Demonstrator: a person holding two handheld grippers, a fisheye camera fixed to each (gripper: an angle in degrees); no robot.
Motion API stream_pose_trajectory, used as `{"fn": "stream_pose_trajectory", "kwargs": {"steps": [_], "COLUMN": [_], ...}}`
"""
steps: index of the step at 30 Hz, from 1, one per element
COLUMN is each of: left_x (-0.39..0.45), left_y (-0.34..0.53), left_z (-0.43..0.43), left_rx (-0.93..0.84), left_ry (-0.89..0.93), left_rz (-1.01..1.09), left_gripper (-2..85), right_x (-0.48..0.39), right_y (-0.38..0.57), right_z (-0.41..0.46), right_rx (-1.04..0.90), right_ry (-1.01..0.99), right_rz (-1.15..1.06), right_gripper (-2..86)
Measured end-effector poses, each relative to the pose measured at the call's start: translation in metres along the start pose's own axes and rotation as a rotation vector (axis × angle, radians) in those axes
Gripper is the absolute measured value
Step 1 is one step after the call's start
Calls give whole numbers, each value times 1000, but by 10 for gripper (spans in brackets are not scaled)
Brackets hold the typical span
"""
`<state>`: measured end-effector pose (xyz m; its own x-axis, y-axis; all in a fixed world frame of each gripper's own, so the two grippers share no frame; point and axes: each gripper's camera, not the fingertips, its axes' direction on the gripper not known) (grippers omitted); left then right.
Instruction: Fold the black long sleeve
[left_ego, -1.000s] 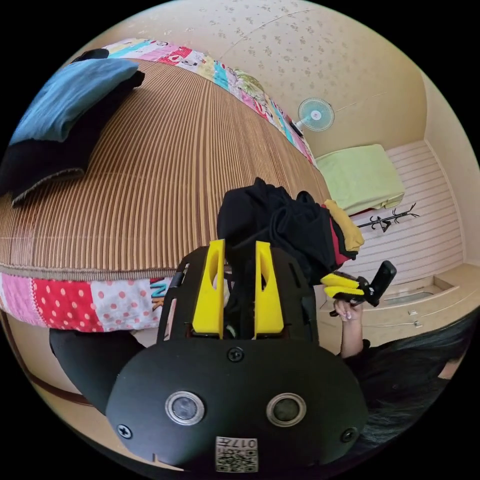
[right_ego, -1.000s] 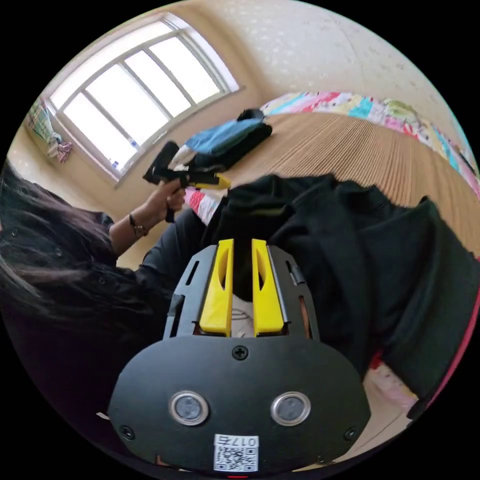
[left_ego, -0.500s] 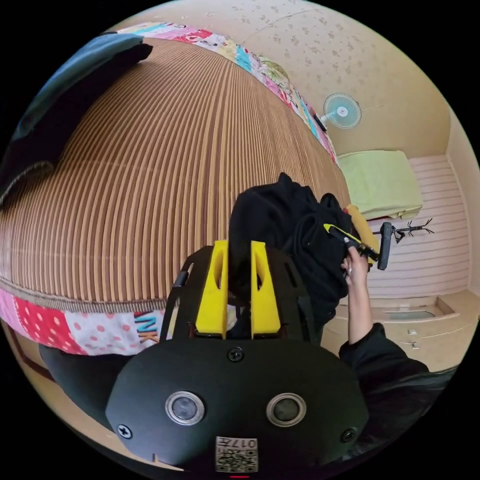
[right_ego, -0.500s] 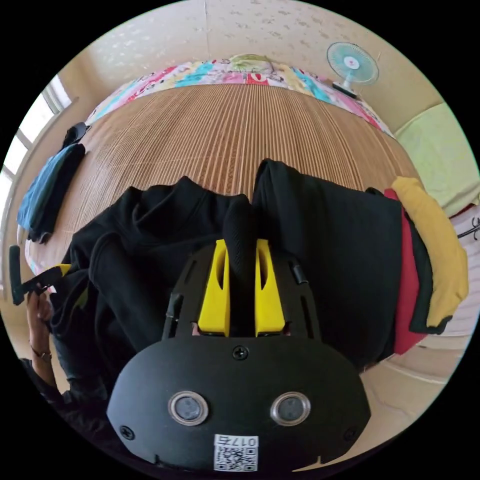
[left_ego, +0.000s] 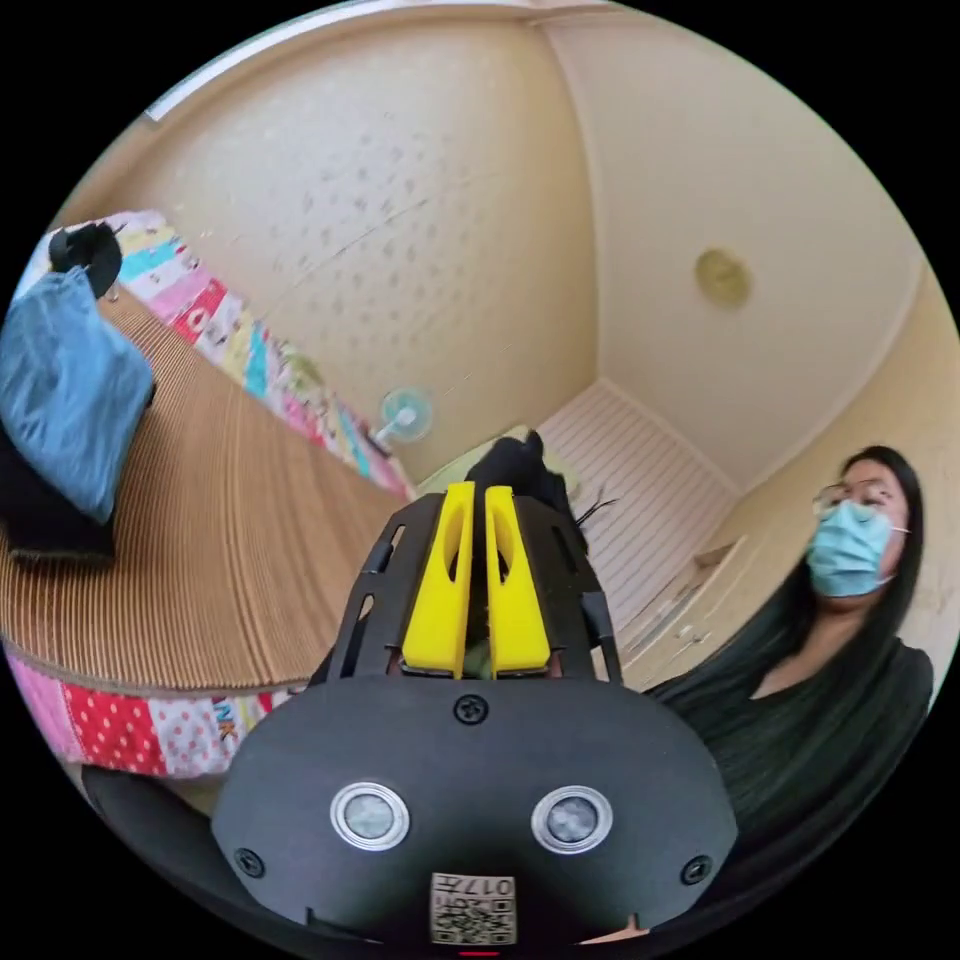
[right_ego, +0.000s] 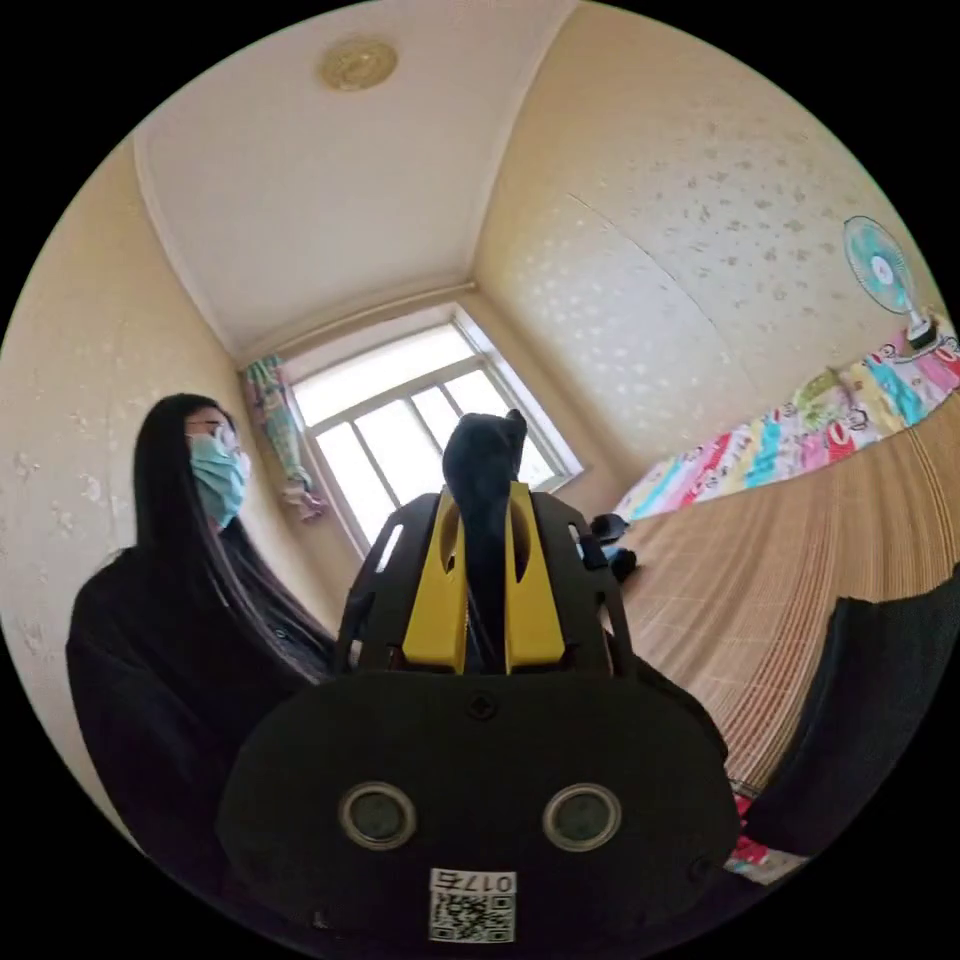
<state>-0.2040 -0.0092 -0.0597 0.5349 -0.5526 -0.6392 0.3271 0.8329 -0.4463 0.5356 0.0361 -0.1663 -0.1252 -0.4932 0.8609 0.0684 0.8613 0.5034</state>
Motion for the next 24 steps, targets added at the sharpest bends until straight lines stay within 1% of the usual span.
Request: {"fn": "stream_pose_trajectory", "kwargs": {"steps": [1,2,3,4,6,7,9,10,12,14,16,18,20,22,24], "left_x": [21,31,48,62,81,93,109,122,139,151,161,175,201,232,254], "left_y": [-8,-11,-16,-17,-12,-6,7,19,32,36,36,42,54,62,61], "left_z": [-12,-15,-20,-21,-21,-23,-28,-36,-46,-48,-44,-43,-47,-49,-49], "left_rx": [-1,-16,-50,-69,-67,-40,4,61,102,90,38,43,84,114,123], "left_ry": [45,56,29,-49,-130,-140,-197,-184,-152,-190,-293,-302,-273,-197,-210], "left_rz": [67,94,124,138,170,178,179,213,250,266,244,277,359,432,471], "left_gripper": [-7,-6,-6,-6,-6,-6,-7,-7,-7,-8,-8,-8,-8,-8,-8], "right_x": [-6,-9,-11,-7,4,12,22,22,15,13,25,25,8,-31,-56], "right_y": [-12,-17,-24,-27,-24,-19,-9,-4,2,6,12,14,10,-3,-15], "right_z": [-7,-7,-4,2,12,17,17,13,4,-5,-12,-19,-28,-33,-35], "right_rx": [-59,-110,-215,-298,-367,-376,-341,-299,-251,-221,-233,-212,-165,-135,-98], "right_ry": [-104,-147,-196,-214,-248,-280,-345,-395,-466,-505,-449,-420,-421,-313,-258], "right_rz": [6,9,32,96,202,273,350,357,329,318,416,439,380,266,224], "right_gripper": [74,74,75,76,76,75,75,75,74,71,62,47,39,33,30]}}
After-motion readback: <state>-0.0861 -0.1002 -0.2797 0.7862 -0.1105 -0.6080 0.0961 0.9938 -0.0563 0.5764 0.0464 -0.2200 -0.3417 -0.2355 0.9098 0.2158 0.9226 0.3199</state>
